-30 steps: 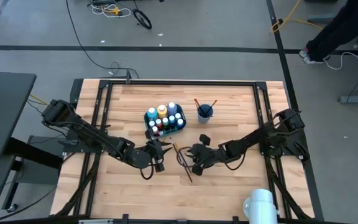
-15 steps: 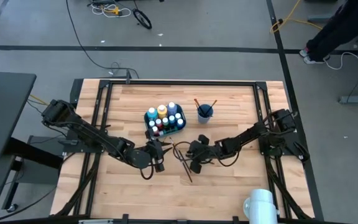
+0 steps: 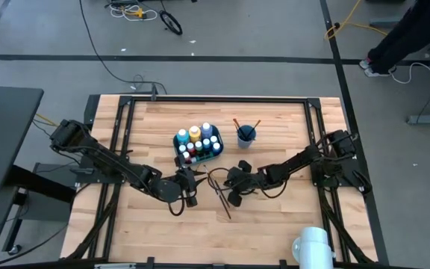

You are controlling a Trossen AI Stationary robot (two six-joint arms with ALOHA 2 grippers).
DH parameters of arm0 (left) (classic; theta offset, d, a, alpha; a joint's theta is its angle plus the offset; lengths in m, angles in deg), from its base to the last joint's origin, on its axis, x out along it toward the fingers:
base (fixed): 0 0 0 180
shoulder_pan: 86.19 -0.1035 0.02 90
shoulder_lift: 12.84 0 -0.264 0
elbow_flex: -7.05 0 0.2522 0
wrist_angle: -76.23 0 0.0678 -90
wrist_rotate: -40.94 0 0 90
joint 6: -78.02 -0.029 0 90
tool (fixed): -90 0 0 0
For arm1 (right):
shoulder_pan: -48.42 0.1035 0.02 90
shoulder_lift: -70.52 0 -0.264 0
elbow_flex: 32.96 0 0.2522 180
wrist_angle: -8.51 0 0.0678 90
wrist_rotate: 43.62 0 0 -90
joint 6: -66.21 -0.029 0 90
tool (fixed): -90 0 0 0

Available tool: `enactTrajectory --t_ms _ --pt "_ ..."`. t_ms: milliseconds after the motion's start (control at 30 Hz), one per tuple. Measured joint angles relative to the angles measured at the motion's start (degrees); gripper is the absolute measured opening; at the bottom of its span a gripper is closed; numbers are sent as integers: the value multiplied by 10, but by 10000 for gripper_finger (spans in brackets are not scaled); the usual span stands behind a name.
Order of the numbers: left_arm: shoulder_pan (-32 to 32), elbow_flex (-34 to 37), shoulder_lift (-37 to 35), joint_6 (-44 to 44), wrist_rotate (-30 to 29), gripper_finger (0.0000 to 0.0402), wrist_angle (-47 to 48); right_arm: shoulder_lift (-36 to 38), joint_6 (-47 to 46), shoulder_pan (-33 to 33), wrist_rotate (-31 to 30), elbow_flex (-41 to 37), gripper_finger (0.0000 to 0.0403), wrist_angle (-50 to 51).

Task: Pick & Place Paint Supplies
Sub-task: Put the silver paint brush into the blue cup

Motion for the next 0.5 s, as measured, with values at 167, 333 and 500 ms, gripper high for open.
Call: enactTrajectory --t_ms 167,333,500 --pt "0 0 0 -11 0 82 0 7 3 -9 8 -1 10 -5" --pt "0 0 0 -10 0 82 -1 63 46 -15 -5 -4 1 10" --pt "0 0 0 -10 0 82 -1 163 99 -18 -82 -3 0 36"
